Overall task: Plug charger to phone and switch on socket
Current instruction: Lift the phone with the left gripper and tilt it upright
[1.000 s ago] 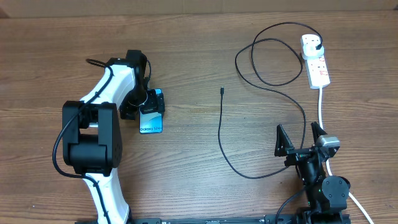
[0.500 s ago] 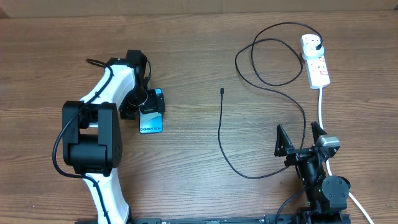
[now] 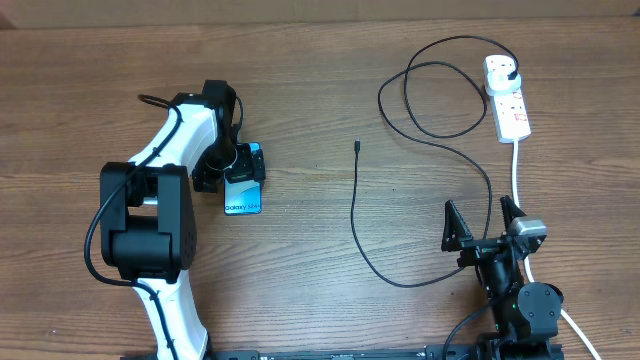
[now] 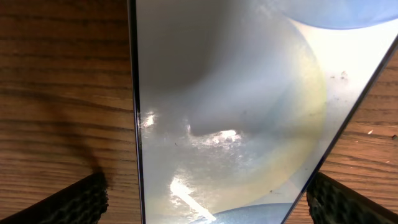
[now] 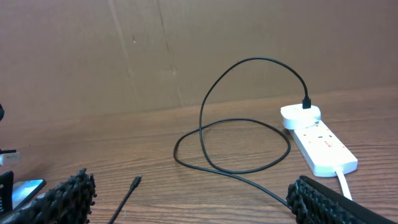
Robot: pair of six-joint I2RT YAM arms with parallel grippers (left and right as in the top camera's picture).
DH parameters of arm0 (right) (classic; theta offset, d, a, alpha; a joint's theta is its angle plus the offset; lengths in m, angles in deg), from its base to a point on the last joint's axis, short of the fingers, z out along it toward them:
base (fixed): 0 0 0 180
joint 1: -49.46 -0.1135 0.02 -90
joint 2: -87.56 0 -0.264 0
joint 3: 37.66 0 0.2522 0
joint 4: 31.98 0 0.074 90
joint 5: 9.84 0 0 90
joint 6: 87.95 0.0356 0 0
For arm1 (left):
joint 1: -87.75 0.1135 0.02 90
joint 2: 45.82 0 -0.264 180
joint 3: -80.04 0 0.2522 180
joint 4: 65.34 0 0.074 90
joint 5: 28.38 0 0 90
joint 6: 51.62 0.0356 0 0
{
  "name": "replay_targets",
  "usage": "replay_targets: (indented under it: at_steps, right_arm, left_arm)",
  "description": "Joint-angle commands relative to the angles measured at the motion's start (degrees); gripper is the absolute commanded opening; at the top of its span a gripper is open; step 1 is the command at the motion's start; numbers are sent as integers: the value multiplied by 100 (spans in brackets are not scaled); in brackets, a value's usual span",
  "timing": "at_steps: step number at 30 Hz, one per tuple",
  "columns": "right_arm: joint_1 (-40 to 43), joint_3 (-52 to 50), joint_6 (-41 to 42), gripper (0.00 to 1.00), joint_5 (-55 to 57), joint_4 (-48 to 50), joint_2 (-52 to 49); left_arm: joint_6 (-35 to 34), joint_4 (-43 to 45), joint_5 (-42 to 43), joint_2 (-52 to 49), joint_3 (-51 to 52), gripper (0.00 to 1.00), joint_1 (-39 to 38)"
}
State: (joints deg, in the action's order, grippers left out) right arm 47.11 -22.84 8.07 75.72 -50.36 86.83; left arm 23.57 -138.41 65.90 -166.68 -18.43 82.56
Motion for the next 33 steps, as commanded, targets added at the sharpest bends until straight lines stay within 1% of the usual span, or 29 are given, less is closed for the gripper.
replay_targets:
  at_steps: [1,13,17,23,25,29,33]
  right_arm:
    - [-33,-61,9,100,35,20,57]
    - [-33,-61,9,100,35,20,57]
    - [-33,-61,9,100,35,20,57]
    - [-33,-61,9,100,35,20,57]
    - [-33,-61,9,100,35,20,57]
    - [-33,-61,9,100,35,20,57]
    - [-33,-61,9,100,35,20,57]
  left_arm:
    - [157,105,321,-258,238,97,31]
    - [151,160,323,-260,238,95,31]
    - [42,282,330,-258,238,94,31]
    - [-109,236,330,-260,238,93,31]
    - [-339,225,354,-258,238,91,31]
    - [-372,264,721,-260,238,87,28]
    - [-601,308,758,-260,238,83,28]
